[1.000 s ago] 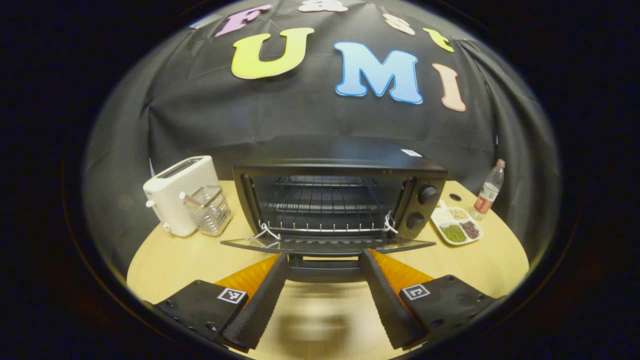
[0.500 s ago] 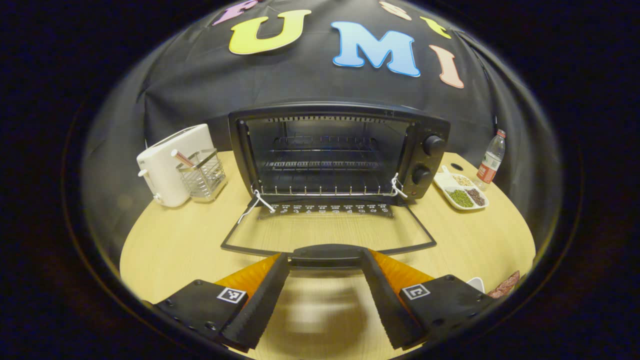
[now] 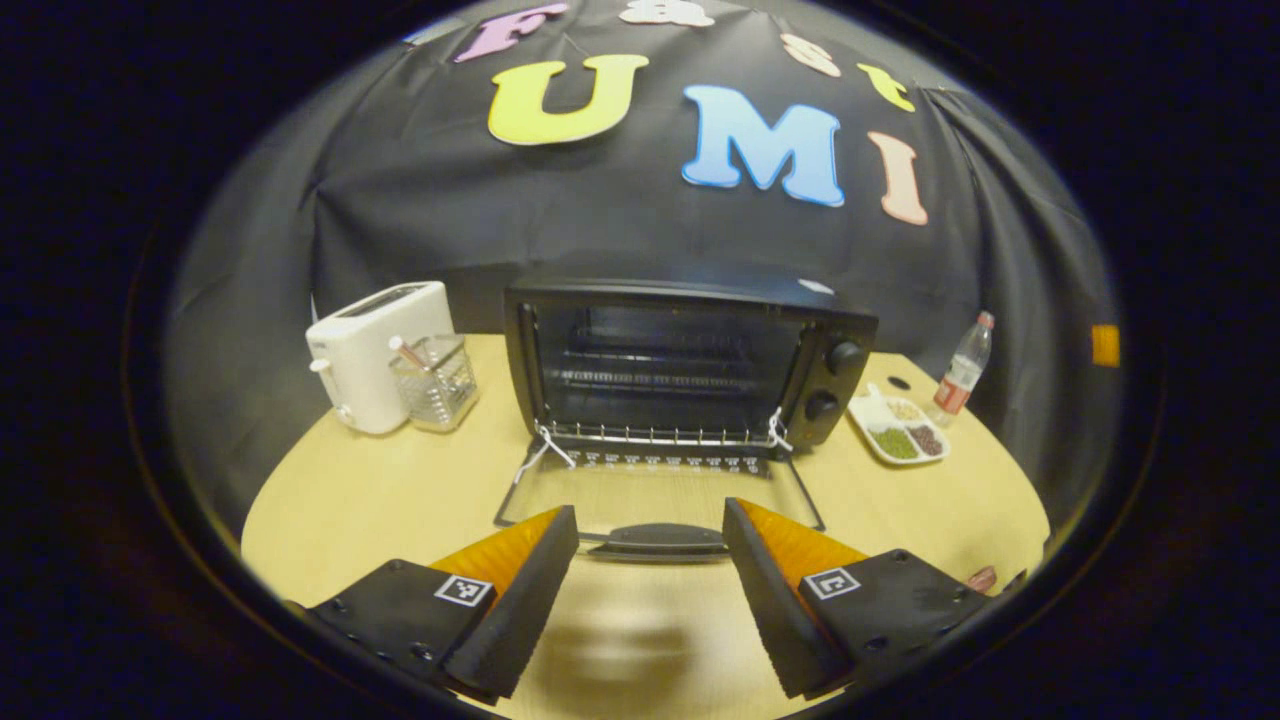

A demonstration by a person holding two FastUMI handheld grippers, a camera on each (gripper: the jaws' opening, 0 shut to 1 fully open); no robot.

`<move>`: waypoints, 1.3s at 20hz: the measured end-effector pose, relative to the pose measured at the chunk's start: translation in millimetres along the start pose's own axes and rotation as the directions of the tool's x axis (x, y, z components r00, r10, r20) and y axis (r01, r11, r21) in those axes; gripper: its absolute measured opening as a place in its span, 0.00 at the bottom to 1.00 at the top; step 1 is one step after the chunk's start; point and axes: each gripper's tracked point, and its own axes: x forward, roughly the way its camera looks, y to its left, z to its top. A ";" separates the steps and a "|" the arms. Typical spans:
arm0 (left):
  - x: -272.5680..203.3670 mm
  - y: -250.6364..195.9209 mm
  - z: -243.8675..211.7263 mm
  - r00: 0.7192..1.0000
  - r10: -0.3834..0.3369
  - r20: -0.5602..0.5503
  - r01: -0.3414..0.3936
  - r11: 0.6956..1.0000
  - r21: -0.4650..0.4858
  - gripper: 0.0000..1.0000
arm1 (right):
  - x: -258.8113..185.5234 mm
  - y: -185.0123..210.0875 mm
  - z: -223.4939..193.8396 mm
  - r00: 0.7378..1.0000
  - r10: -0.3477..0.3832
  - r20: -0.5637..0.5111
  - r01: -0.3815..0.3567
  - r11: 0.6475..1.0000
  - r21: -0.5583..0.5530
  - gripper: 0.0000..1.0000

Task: Open the electric oven with the left hand, put the food in, and close the electric oven.

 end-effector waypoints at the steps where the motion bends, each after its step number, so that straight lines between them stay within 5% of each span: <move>1: -9.1 5.1 11.4 1.000 0.009 0.028 -0.009 1.000 -0.008 0.98 | 4.8 5.1 -15.9 0.998 0.037 -0.053 -0.036 0.999 0.014 0.97; 4: -31.7 19.3 41.6 0.994 0.040 0.103 -0.039 0.999 -0.015 0.92 | 13.9 20.6 -63.3 0.968 0.130 -0.213 -0.114 0.990 0.087 0.97; 6: -49.6 30.8 61.7 0.986 0.063 0.155 -0.063 0.998 -0.001 0.97 | 11.2 28.8 -92.5 0.936 0.196 -0.292 -0.156 0.976 0.155 0.98; 14: -106.4 40.0 134.2 0.939 0.089 0.333 -0.092 0.996 -0.008 0.97 | 17.2 59.2 -158.0 0.802 0.394 -0.449 -0.254 0.905 0.340 0.95; 15: -108.6 39.5 139.4 0.935 0.087 0.345 -0.092 0.996 -0.003 0.96 | 18.4 64.0 -161.4 0.784 0.419 -0.457 -0.255 0.890 0.378 0.87; 18: -115.7 39.7 150.0 0.926 0.085 0.368 -0.093 0.996 0.003 0.97 | 20.9 73.5 -175.1 0.737 0.481 -0.474 -0.250 0.846 0.470 0.84; 19: -117.3 39.8 150.2 0.925 0.085 0.370 -0.093 0.996 0.004 0.97 | 23.5 78.5 -181.4 0.725 0.495 -0.479 -0.247 0.836 0.490 0.74; 22: -118.7 41.6 148.1 0.926 0.085 0.368 -0.095 0.995 0.007 0.96 | 23.7 83.9 -181.2 0.702 0.531 -0.475 -0.229 0.800 0.555 0.74; 23: -119.1 42.3 146.7 0.927 0.085 0.367 -0.095 0.995 0.010 1.00 | 28.8 79.9 -178.4 0.707 0.530 -0.468 -0.207 0.788 0.580 0.63; 25: -118.1 43.5 145.6 0.927 0.086 0.365 -0.098 0.995 0.014 0.96 | 21.6 91.0 -181.3 0.676 0.574 -0.462 -0.193 0.743 0.641 0.39; 26: -118.5 43.9 145.3 0.928 0.086 0.363 -0.098 0.995 0.014 1.00 | 19.8 84.8 -178.5 0.680 0.570 -0.461 -0.180 0.740 0.648 0.39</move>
